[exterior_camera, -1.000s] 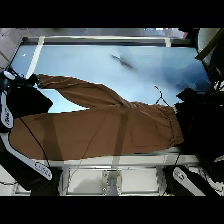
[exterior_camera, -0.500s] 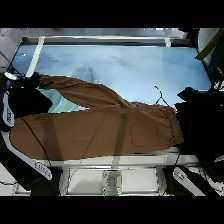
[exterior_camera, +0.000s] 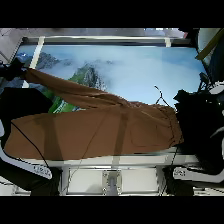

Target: Fold the clothes and pants, and hang the long-sleeved shirts on hangers.

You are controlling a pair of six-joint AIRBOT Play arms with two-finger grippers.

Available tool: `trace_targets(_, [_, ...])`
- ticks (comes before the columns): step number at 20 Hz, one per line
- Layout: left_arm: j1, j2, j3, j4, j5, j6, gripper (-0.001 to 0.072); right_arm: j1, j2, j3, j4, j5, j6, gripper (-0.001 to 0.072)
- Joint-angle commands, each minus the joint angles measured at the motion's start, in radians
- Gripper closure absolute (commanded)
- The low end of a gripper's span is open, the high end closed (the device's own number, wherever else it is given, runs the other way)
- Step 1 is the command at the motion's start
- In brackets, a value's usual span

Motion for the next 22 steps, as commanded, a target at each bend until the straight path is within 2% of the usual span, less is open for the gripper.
trace_targets(1, [0.003, 0.032, 0.002, 0.011, -0.089, 0.014, 0.0696, 0.0, -0.19, 0.099, 0.018, 0.036, -0.004, 0.0322])
trace_targets(4, [0.003, 0.032, 0.001, 0.019, -0.102, 0.014, 0.0696, 0.0, -0.253, 0.174, 0.019, 0.186, -0.054, 0.0313])
trace_targets(5, [0.003, 0.032, 0.001, 0.019, -0.107, 0.014, 0.0696, 0.0, -0.255, 0.185, 0.02, 0.231, -0.071, 0.0237])
trace_targets(11, [0.003, 0.032, 0.001, 0.019, -0.13, 0.014, 0.0696, -0.014, -0.255, 0.212, 0.025, 0.521, -0.113, 0.0233])
trace_targets(14, [0.003, 0.032, 0.001, 0.019, -0.134, 0.014, 0.0696, -0.014, -0.255, 0.212, 0.055, 0.552, -0.127, 0.024])
trace_targets(15, [0.003, 0.032, 0.001, 0.019, -0.137, 0.014, 0.0696, -0.014, -0.255, 0.212, 0.084, 0.546, -0.145, 0.0297])
trace_targets(18, [0.003, 0.032, 0.001, 0.019, -0.145, 0.014, 0.0695, -0.013, -0.255, 0.212, 0.166, 0.509, -0.179, 0.0578])
trace_targets(19, [0.003, 0.032, 0.001, 0.019, -0.145, 0.014, 0.0696, -0.013, -0.255, 0.212, 0.182, 0.492, -0.199, 0.065])
trace_targets(20, [0.003, 0.032, 0.002, 0.018, -0.145, 0.014, 0.0696, -0.014, -0.253, 0.212, 0.192, 0.466, -0.196, 0.0684])
trace_targets(22, [0.004, 0.046, 0.002, 0.018, -0.144, 0.014, 0.0696, -0.013, -0.232, 0.23, 0.235, 0.475, -0.207, 0.0684])
